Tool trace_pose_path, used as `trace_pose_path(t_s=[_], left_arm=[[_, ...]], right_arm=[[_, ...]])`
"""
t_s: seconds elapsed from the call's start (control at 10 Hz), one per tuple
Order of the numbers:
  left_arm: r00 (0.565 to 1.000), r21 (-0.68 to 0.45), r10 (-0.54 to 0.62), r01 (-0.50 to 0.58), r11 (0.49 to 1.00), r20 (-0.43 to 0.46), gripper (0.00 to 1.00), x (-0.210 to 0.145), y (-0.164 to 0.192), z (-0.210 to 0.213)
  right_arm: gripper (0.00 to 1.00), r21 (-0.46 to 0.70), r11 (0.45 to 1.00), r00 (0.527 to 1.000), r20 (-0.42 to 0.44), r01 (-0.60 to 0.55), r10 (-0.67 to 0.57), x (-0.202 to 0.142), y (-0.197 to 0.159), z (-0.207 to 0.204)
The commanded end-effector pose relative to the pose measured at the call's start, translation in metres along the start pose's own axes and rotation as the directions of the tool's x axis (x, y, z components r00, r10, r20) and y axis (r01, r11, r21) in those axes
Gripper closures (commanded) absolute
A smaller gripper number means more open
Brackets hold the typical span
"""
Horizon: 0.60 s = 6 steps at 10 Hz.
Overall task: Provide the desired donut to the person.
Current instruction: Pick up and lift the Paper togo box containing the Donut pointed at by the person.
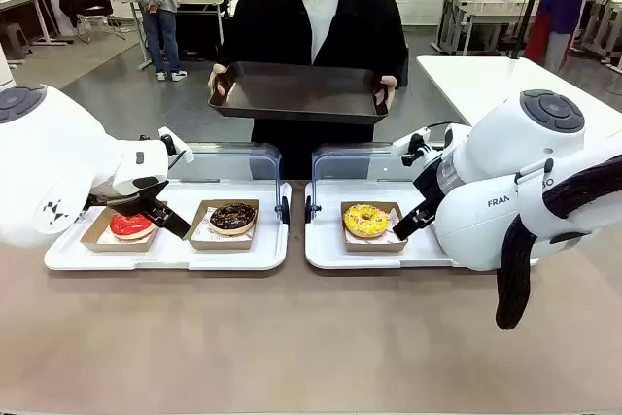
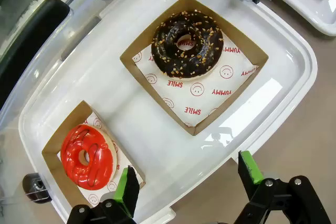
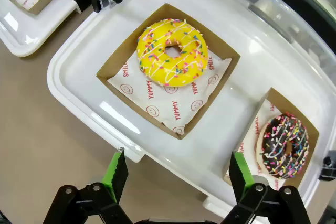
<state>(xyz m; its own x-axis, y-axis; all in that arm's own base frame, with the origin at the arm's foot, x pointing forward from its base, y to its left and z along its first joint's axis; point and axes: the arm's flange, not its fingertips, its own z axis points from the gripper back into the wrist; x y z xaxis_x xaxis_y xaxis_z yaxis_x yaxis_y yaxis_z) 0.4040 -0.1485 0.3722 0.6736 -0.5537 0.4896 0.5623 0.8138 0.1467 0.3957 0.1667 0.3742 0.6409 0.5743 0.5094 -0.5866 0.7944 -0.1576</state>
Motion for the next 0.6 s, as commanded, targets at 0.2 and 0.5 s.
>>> trace_pose_path(t_s=[0.2,0.5], left_arm=[[1.0,0.0,0.0,0.0,1.0,0.0,0.0,-0.0001,-0.0001,0.0],[1.0,0.0,0.0,0.0,1.0,0.0,0.0,-0.0001,-0.0001,0.0]], right_arm=[[0.0,0.0,1.0,1.0,0.0,0.0,0.0,0.0,0.0,0.0],[0.0,0.0,1.0,1.0,0.0,0.0,0.0,0.0,0.0,0.0]])
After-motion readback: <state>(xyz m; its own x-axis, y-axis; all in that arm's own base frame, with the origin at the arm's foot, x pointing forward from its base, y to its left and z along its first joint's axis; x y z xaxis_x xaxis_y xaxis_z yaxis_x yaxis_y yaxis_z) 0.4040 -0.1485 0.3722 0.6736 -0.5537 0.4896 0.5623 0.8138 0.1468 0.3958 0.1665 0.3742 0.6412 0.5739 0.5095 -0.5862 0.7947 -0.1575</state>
